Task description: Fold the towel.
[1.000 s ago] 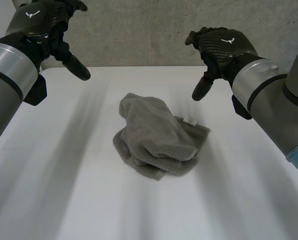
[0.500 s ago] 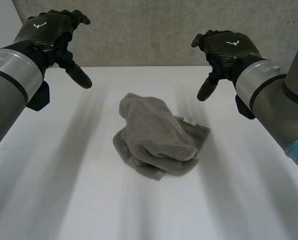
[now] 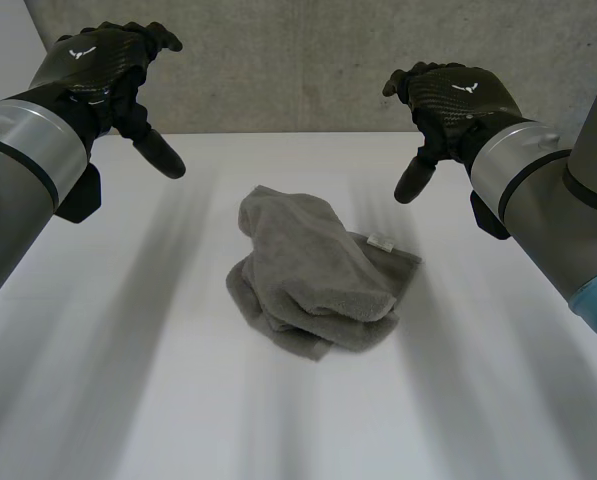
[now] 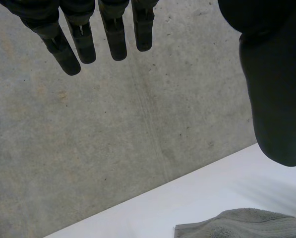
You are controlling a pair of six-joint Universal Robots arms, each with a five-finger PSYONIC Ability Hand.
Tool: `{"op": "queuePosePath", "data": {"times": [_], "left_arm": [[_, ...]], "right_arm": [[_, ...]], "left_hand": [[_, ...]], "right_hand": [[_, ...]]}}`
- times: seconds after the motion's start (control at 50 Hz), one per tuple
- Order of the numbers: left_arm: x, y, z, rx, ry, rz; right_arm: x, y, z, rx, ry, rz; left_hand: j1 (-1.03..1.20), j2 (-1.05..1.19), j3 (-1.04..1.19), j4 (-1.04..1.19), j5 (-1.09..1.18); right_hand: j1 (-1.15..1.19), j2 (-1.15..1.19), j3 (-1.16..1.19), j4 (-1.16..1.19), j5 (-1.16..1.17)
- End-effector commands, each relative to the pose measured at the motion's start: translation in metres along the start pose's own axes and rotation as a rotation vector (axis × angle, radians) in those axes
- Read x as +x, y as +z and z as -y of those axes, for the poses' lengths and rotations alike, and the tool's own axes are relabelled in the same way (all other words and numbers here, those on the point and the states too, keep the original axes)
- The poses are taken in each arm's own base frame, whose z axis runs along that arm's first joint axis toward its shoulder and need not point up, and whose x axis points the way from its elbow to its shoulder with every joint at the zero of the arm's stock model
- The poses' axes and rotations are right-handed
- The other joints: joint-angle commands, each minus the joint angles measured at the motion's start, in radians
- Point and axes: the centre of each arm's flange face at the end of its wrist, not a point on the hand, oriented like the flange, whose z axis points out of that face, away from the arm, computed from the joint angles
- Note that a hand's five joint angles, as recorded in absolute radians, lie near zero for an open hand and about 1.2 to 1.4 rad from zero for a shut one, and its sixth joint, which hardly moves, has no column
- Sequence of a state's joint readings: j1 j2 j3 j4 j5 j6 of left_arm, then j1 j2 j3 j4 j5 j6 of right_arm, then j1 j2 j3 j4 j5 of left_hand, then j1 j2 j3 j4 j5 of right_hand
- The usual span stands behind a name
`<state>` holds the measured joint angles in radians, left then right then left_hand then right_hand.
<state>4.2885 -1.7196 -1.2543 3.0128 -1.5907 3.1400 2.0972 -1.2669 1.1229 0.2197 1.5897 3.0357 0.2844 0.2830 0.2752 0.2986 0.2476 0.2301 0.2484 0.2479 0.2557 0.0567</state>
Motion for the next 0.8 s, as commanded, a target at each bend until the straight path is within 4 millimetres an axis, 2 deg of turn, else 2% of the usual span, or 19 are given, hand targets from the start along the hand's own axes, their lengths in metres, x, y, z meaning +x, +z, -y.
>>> {"op": "queuePosePath", "data": {"times": [0.02, 0.26, 0.46, 0.5, 0.56, 0.6, 0.62, 0.66, 0.68, 0.72, 0.78, 0.8], "left_arm": [[0.000, 0.000, 0.000, 0.000, 0.000, -0.001], [0.000, 0.000, 0.000, 0.000, 0.003, 0.001], [0.001, 0.001, -0.009, -0.025, 0.003, -0.004], [0.001, 0.006, -0.022, -0.062, 0.004, -0.004], [0.002, 0.009, -0.030, -0.089, 0.005, -0.006], [0.005, 0.013, -0.049, -0.146, 0.003, -0.014], [0.005, 0.013, -0.049, -0.146, 0.003, -0.015], [0.012, 0.010, -0.070, -0.216, 0.009, -0.036], [0.012, 0.010, -0.070, -0.217, 0.009, -0.036], [0.016, 0.006, -0.089, -0.276, 0.012, -0.050], [0.018, 0.003, -0.098, -0.306, 0.014, -0.057], [0.021, 0.001, -0.109, -0.337, 0.016, -0.067]], "right_arm": [[0.000, 0.001, -0.002, -0.004, 0.000, -0.001], [0.000, 0.002, -0.002, -0.006, -0.002, -0.001], [-0.001, 0.004, -0.005, -0.012, -0.011, 0.003], [-0.001, 0.007, -0.007, -0.017, -0.018, 0.011], [-0.002, 0.009, -0.010, -0.024, -0.028, 0.014], [0.002, 0.017, -0.021, -0.051, -0.068, 0.006], [0.002, 0.017, -0.021, -0.051, -0.068, 0.006], [0.007, 0.025, -0.037, -0.101, -0.128, 0.004], [0.007, 0.026, -0.037, -0.102, -0.129, 0.004], [0.007, 0.031, -0.055, -0.153, -0.185, 0.015], [0.006, 0.033, -0.064, -0.179, -0.209, 0.022], [0.008, 0.035, -0.074, -0.208, -0.228, 0.026]], "left_hand": [[-0.077, -0.075, -0.068, -0.091, -0.214], [-0.077, -0.075, -0.068, -0.091, -0.214], [-0.077, -0.075, -0.068, -0.091, -0.214], [-0.068, -0.067, -0.059, -0.082, -0.206], [-0.059, -0.058, -0.050, -0.073, -0.197], [-0.039, -0.037, -0.029, -0.053, -0.176], [-0.039, -0.037, -0.029, -0.053, -0.176], [-0.015, -0.014, -0.006, -0.029, -0.153], [-0.015, -0.014, -0.006, -0.029, -0.153], [0.023, 0.024, 0.032, 0.009, -0.115], [0.032, 0.033, 0.041, 0.018, -0.106], [0.032, 0.033, 0.041, 0.018, -0.106]], "right_hand": [[-0.056, -0.074, -0.073, -0.081, -0.057], [-0.056, -0.074, -0.073, -0.081, -0.057], [-0.056, -0.074, -0.073, -0.081, -0.057], [-0.056, -0.074, -0.073, -0.081, -0.057], [-0.056, -0.074, -0.073, -0.081, -0.057], [-0.056, -0.074, -0.073, -0.081, -0.057], [-0.056, -0.074, -0.073, -0.081, -0.057], [-0.056, -0.074, -0.073, -0.081, -0.057], [-0.056, -0.074, -0.073, -0.081, -0.057], [-0.056, -0.074, -0.073, -0.081, -0.057], [-0.056, -0.074, -0.073, -0.081, -0.057], [-0.056, -0.074, -0.073, -0.081, -0.057]]}}
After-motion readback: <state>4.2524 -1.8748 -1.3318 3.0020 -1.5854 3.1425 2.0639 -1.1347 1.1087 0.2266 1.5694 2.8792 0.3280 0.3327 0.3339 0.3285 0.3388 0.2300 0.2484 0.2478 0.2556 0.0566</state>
